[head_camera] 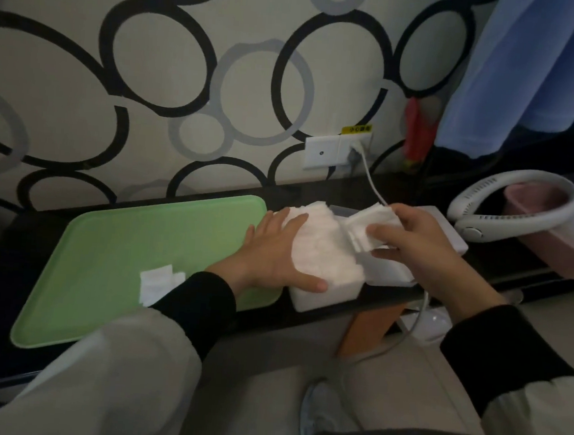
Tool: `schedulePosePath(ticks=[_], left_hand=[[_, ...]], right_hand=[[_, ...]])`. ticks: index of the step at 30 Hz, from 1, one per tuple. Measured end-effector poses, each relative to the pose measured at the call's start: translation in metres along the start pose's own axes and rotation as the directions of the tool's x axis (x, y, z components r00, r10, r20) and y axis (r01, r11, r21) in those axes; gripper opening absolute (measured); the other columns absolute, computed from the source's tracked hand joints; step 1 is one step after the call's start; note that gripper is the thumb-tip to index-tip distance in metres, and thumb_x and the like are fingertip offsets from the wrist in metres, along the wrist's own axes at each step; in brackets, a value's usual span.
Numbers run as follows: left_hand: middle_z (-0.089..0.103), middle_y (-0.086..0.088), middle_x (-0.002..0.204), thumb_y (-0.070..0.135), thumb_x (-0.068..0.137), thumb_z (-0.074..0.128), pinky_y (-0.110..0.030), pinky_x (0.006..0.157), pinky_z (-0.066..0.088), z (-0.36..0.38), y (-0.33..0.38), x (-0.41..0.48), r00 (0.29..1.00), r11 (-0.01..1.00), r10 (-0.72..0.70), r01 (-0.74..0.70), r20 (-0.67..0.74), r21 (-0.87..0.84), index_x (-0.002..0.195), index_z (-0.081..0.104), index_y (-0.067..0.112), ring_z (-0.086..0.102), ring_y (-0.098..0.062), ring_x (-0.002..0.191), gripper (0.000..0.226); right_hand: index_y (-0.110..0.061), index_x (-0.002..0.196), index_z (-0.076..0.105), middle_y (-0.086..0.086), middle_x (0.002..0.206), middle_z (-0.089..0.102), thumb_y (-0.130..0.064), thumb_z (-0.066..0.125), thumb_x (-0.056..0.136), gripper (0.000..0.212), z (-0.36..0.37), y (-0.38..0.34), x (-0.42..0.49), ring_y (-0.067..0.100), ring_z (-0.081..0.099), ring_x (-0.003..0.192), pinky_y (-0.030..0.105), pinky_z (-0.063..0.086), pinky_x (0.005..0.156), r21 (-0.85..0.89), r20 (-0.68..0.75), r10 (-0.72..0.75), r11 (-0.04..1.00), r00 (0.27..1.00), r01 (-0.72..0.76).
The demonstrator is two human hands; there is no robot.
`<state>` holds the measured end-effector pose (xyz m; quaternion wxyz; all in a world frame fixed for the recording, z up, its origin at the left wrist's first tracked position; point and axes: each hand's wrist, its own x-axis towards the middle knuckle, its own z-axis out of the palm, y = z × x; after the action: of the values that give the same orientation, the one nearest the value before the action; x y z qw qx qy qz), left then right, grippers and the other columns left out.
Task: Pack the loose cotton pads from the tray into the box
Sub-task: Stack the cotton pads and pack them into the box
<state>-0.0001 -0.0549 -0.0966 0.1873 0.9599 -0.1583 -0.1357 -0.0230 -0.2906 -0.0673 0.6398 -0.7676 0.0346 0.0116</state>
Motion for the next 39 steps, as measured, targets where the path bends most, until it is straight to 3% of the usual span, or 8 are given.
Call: schedulePosePath(ticks=[5,9,14,22,27,29,33,39], left_hand=[[-0.005,-0.001,0.166,0.066,0.071,0.072,-0.051,0.123,0.000,-0.005,0.014,0.006,0.997,0.995,0.052,-0.047,-0.051,0.083,0.156,0.006,0.034,-0.012,-0.026,0.152,0.112],[-0.009,-0.002,0.166,0.084,0.059,0.067,-0.053,0.120,-0.008,-0.001,0.043,0.019,0.988,0.974,0.151,-0.144,-0.025,0.172,0.155,0.000,0.038,-0.017,-0.030,0.151,0.125],[-0.022,-0.003,0.164,0.094,0.047,0.063,-0.058,0.119,-0.011,0.002,0.036,0.042,0.995,0.973,-0.011,-0.012,0.098,0.230,0.153,-0.015,0.040,-0.023,-0.033,0.149,0.143],[0.002,-0.001,0.164,0.090,0.050,0.065,-0.058,0.119,0.001,-0.007,0.039,0.051,0.997,0.956,-0.015,-0.008,0.076,0.293,0.155,-0.002,0.039,0.006,-0.033,0.150,0.135],[0.038,-0.010,0.144,0.081,0.051,0.070,-0.056,0.112,0.025,-0.016,0.053,0.053,0.999,0.935,0.020,-0.031,0.036,0.352,0.151,0.021,0.035,0.039,-0.038,0.131,0.120],[0.032,-0.012,0.151,0.078,0.052,0.071,-0.059,0.114,0.018,-0.017,0.057,0.054,0.998,0.934,0.004,-0.027,0.066,0.357,0.153,0.017,0.036,0.028,-0.041,0.140,0.122],[-0.016,-0.012,0.165,0.076,0.052,0.077,-0.064,0.115,-0.008,-0.016,0.059,0.057,0.981,0.925,-0.068,-0.005,0.180,0.380,0.154,-0.011,0.042,-0.020,-0.044,0.148,0.139],[-0.009,-0.016,0.164,0.072,0.054,0.078,-0.062,0.119,-0.005,-0.009,0.065,0.063,0.973,0.920,-0.085,-0.007,0.216,0.393,0.154,-0.015,0.033,-0.013,-0.044,0.149,0.142]], right_hand=[[-0.014,0.106,0.067,0.001,0.096,0.071,-0.009,0.067,0.088,0.018,-0.006,0.003,0.003,0.017,0.069,0.093,0.036,0.060,0.080,-0.021,-0.018,-0.010,1.000,1.000,0.009],[-0.013,0.105,0.067,0.001,0.091,0.071,-0.008,0.066,0.088,0.017,-0.009,0.007,0.004,0.017,0.069,0.089,0.036,0.059,0.078,-0.018,-0.048,-0.024,1.000,0.999,0.023],[-0.012,0.105,0.067,0.002,0.091,0.071,-0.008,0.067,0.087,0.018,-0.010,0.006,0.003,0.018,0.068,0.090,0.036,0.059,0.077,-0.006,-0.049,-0.028,1.000,0.998,0.028],[-0.012,0.106,0.068,0.005,0.096,0.072,-0.008,0.067,0.088,0.019,-0.005,0.003,0.004,0.019,0.069,0.094,0.039,0.059,0.081,-0.005,-0.007,-0.030,1.000,1.000,0.030],[-0.015,0.104,0.068,0.003,0.095,0.072,-0.009,0.068,0.087,0.018,-0.003,0.003,0.004,0.021,0.069,0.096,0.039,0.059,0.081,-0.007,-0.006,-0.023,1.000,1.000,0.023],[-0.015,0.104,0.068,0.003,0.096,0.072,-0.009,0.068,0.087,0.018,-0.004,0.003,0.003,0.020,0.069,0.096,0.038,0.059,0.081,-0.019,-0.013,-0.026,0.999,1.000,0.026],[-0.013,0.105,0.068,0.006,0.098,0.071,-0.009,0.067,0.087,0.018,-0.006,0.002,0.002,0.021,0.069,0.096,0.038,0.059,0.081,-0.014,-0.017,-0.029,0.999,0.999,0.029],[-0.008,0.100,0.067,0.004,0.092,0.069,-0.002,0.063,0.087,0.014,-0.011,-0.002,0.001,0.021,0.068,0.095,0.040,0.059,0.083,0.041,0.078,-0.062,0.997,0.995,0.059]])
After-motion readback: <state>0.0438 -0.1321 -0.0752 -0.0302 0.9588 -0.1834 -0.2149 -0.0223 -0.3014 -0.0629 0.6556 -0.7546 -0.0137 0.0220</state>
